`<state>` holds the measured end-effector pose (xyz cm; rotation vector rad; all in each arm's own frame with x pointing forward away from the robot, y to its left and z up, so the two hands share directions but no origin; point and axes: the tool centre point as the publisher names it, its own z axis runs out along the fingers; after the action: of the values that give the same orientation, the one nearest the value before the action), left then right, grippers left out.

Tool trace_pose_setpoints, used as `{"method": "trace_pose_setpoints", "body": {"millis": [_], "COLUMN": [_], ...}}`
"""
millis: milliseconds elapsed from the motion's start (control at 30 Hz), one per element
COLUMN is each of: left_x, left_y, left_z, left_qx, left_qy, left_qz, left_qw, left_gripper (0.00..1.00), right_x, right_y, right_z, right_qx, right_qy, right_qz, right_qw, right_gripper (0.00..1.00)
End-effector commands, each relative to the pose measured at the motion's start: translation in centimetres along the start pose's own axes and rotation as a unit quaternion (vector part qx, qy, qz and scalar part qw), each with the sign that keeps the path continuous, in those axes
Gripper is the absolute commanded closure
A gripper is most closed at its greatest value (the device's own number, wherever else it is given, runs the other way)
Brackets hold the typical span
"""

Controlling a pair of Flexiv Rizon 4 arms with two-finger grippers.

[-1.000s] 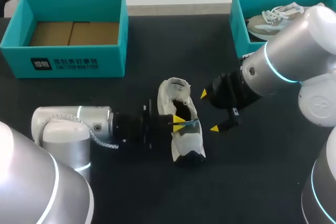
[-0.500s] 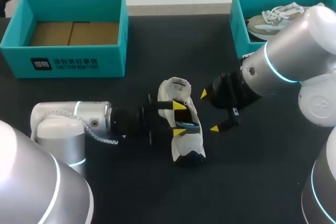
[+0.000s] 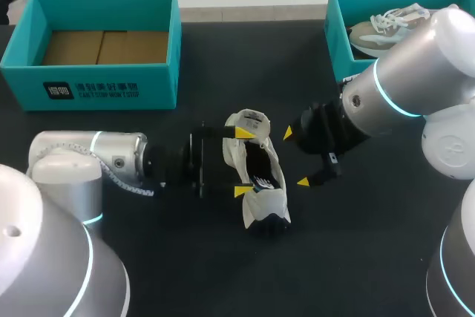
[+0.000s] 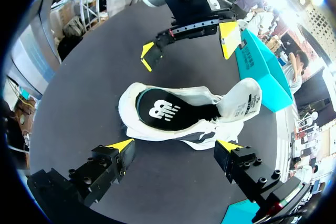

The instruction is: Take the shoe out of the shoebox, open the shoe tongue, remove and reinsert the insole, then place the shoe into the shoebox

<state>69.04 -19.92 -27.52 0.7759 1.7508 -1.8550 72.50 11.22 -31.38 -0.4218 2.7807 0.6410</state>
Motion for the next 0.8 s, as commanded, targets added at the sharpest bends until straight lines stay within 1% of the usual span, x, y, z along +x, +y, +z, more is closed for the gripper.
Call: {"method": "trace_pose_setpoints", "body": {"millis": [33, 67, 100, 167, 267, 300, 367, 400, 467, 500, 567, 600, 633, 667, 733, 800], "left_x": [-1.3, -1.7, -2.1, -2.7, -3.3, -3.6, -3.8, -4.2, -4.7, -4.9, -5.9, -6.0, -6.6, -6.8, -7.0, -7.0], "left_y": [-0.4, -0.5, -0.6, -0.6, -0.7, -0.8, -0.8, -0.9, -1.0, -1.1, -1.4, -1.5, -2.0, -2.3, -2.5, -2.5], "left_z": [-0.8, -1.0, -1.2, -1.7, -2.1, -2.3, -2.5, -2.7, -2.9, -3.0, -3.5, -3.5, -3.9, -4.0, -4.1, -4.1], "left_qx": [-0.006, -0.005, -0.007, -0.013, -0.015, -0.018, -0.016, -0.009, -0.006, -0.007, -0.007, -0.006, -0.002, 0.001, 0.0, 0.0], "left_qy": [0.051, 0.056, 0.074, 0.098, 0.133, 0.158, 0.176, 0.212, 0.258, 0.268, 0.311, 0.314, 0.338, 0.348, 0.352, 0.352], "left_qz": [-0.015, -0.019, -0.033, -0.031, -0.037, -0.037, -0.035, -0.04, -0.044, -0.044, -0.049, -0.047, -0.052, -0.053, -0.053, -0.053], "left_qw": [0.999, 0.998, 0.997, 0.995, 0.99, 0.987, 0.984, 0.976, 0.965, 0.962, 0.949, 0.948, 0.94, 0.936, 0.934, 0.934], "left_gripper": [0.0, 0.0, 0.0, 0.0, 0.0, 0.0, 0.0, 0.0, 0.0, 0.0, 0.0, 0.0, 0.0, 0.0, 0.0, 0.0], "right_x": [0.1, 0.1, 0.1, 0.1, 0.1, 0.1, 0.1, 0.1, 0.1, 0.1, 0.1, 0.1, -0.1, -0.1, -0.1, -0.7], "right_y": [0.0, 0.0, 0.0, 0.0, 0.0, 0.0, 0.0, 0.0, 0.0, 0.0, 0.0, -0.1, -0.4, -0.6, -0.8, -1.6], "right_z": [0.1, 0.1, 0.1, 0.1, 0.1, 0.1, 0.1, 0.1, 0.1, 0.1, 0.1, 0.0, -0.9, -1.2, -1.6, -3.6], "right_qx": [0.0, 0.0, 0.0, 0.0, 0.0, 0.0, 0.0, 0.0, 0.0, 0.0, 0.0, 0.002, 0.012, 0.011, 0.013, 0.021], "right_qy": [-0.001, -0.001, -0.001, -0.001, -0.001, -0.001, -0.001, -0.001, -0.001, -0.001, -0.001, 0.0, -0.007, -0.01, -0.008, -0.005], "right_qz": [0.0, 0.0, 0.0, 0.0, 0.0, 0.0, 0.0, 0.0, 0.0, 0.0, 0.0, 0.001, 0.009, 0.014, 0.017, 0.026], "right_qw": [1.0, 1.0, 1.0, 1.0, 1.0, 1.0, 1.0, 1.0, 1.0, 1.0, 1.0, 1.0, 1.0, 1.0, 1.0, 0.999], "right_gripper": [0.0, 0.0, 0.0, 0.0, 0.0, 0.0, 0.0, 0.0, 0.0, 0.0, 0.0, 0.0, 0.0, 0.0, 0.0, 0.0]}}
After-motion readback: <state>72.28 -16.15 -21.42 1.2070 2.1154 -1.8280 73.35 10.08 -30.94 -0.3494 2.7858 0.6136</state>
